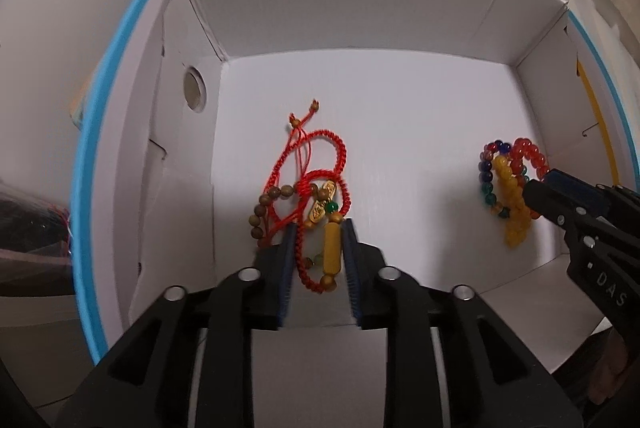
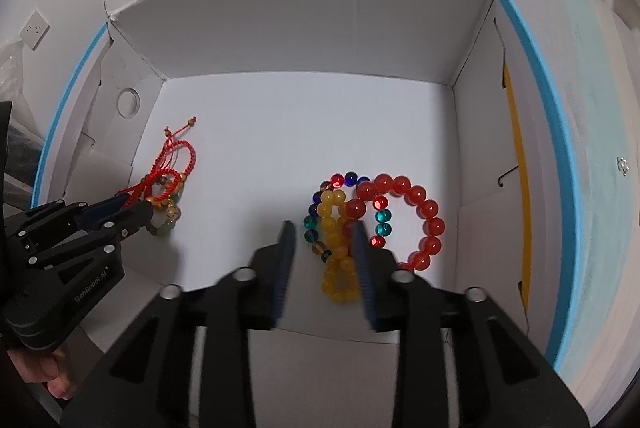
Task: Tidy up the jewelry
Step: 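Open both tools to drop the bracelets into the box, then move both tools back over the pearl earrings and pink bracelet, then grasp the pink-white bead bracelet with the right tool while the left tool grasps the pearl earrings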
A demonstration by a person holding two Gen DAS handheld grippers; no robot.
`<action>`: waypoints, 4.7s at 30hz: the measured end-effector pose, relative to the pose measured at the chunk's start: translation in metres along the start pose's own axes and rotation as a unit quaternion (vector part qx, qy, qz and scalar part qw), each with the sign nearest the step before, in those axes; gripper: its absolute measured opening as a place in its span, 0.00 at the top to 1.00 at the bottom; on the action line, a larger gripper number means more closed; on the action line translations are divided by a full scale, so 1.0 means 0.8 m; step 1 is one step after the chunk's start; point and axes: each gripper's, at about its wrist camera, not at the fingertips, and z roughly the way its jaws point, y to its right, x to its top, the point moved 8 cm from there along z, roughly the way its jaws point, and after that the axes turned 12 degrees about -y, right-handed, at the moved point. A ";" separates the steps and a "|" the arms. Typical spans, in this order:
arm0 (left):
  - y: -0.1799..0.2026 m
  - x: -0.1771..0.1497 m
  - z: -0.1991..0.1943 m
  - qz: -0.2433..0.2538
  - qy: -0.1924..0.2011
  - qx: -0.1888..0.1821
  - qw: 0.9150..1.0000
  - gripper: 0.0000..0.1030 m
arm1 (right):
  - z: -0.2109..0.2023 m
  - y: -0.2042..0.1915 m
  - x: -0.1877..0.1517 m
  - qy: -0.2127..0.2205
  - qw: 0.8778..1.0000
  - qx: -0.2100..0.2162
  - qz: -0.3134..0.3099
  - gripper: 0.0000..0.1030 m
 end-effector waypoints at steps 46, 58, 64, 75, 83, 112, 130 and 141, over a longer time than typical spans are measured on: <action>0.123 -0.001 -0.138 0.041 0.121 0.005 0.992 0.06 | -0.168 0.102 -0.045 0.130 0.990 -0.006 0.047 0.13; 0.227 0.005 -0.165 0.091 0.141 -0.007 0.986 0.06 | -0.211 0.201 -0.085 0.151 0.983 -0.023 0.098 0.11; 0.285 0.004 -0.172 0.121 0.147 -0.017 0.982 0.06 | -0.228 0.255 -0.107 0.158 0.979 -0.032 0.126 0.11; 0.394 0.011 -0.164 0.174 0.151 -0.035 0.972 0.06 | -0.240 0.370 -0.150 0.161 0.967 -0.053 0.191 0.11; 0.468 0.034 -0.144 0.205 0.153 -0.050 0.966 0.06 | -0.229 0.450 -0.168 0.149 0.959 -0.063 0.231 0.11; 0.659 0.180 0.032 0.281 0.111 -0.064 0.951 0.07 | -0.055 0.668 -0.097 0.056 0.956 -0.073 0.277 0.16; 0.689 0.196 0.085 0.307 0.078 -0.079 0.945 0.72 | 0.000 0.681 -0.066 0.036 0.960 -0.072 0.269 0.64; 0.685 0.188 0.070 0.309 0.074 -0.083 0.944 0.90 | -0.020 0.679 -0.074 0.055 0.958 -0.055 0.277 0.90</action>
